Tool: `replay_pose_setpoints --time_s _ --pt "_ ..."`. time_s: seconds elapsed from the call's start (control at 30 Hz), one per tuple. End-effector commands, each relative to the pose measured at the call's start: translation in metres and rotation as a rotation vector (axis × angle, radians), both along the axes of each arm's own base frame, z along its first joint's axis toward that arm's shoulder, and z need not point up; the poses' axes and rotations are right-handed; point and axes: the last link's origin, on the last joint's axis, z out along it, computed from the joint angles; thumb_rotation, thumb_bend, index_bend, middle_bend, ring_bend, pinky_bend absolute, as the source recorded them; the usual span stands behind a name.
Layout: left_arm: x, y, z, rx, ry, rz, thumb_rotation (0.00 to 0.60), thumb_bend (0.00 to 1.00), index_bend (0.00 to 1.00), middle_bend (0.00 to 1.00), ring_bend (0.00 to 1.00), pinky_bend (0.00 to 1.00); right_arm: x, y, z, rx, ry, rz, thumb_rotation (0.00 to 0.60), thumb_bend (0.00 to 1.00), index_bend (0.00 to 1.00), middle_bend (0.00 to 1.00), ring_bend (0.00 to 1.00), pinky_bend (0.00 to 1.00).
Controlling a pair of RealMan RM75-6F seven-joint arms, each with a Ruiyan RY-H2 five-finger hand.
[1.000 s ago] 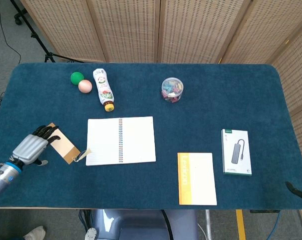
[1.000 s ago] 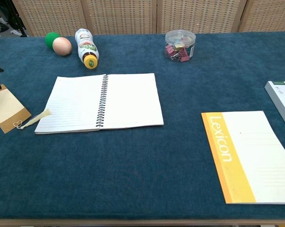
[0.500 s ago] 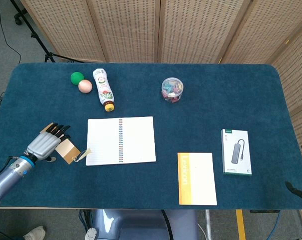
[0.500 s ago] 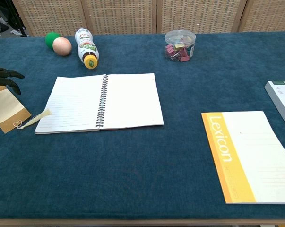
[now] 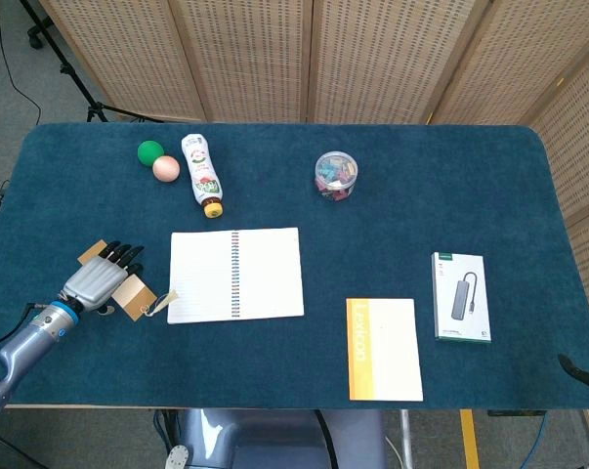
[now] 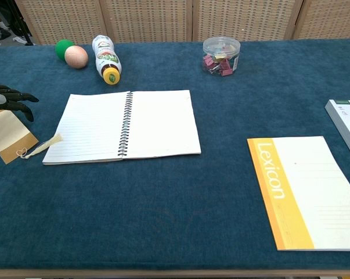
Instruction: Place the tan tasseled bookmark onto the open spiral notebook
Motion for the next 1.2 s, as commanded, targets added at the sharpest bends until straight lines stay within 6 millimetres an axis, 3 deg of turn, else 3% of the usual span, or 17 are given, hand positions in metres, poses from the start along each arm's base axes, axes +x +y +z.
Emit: replay_pose_setpoints --time_s 0.03,0.2,0.4,0.53,0.77,0.9,1.2 --pt "0.002 0.002 -0.003 -0.001 0.000 -0.001 0.600 0.12 0.25 0.00 0.00 0.00 0.000 0.000 0.000 -0.001 0.000 -0.002 0.600 0.00 0.00 0.00 0.00 0.00" --pt "0.003 0.001 -0.005 -0.012 0.005 0.006 0.600 0.19 0.31 0.00 0.00 0.00 -0.001 0.000 0.000 0.000 0.000 -0.004 0.600 0.00 0.00 0.00 0.00 0.00" --pt "0.000 -0.001 -0.001 -0.003 -0.004 0.018 0.600 0.32 0.51 0.00 0.00 0.00 0.000 0.000 0.000 0.000 -0.002 -0.003 0.600 0.00 0.00 0.00 0.00 0.00" --pt "-0.004 -0.003 0.004 0.004 -0.001 0.019 0.600 0.41 0.54 0.00 0.00 0.00 0.000 0.000 0.000 0.003 -0.002 -0.001 0.600 0.00 0.00 0.00 0.00 0.00" --pt "-0.005 -0.004 0.011 0.017 0.000 0.011 0.600 0.43 0.54 0.00 0.00 0.00 0.000 0.000 -0.001 0.007 -0.004 -0.003 0.600 0.00 0.00 0.00 0.00 0.00" --pt "0.010 -0.002 0.026 0.062 -0.043 -0.051 0.600 0.43 0.54 0.00 0.00 0.00 0.001 0.001 0.002 -0.003 -0.011 0.000 0.600 0.00 0.00 0.00 0.00 0.00" --pt "0.076 -0.020 0.063 0.115 -0.115 -0.302 0.600 0.43 0.54 0.00 0.00 0.00 0.001 0.001 0.005 -0.007 -0.025 0.002 0.600 0.00 0.00 0.00 0.00 0.00"
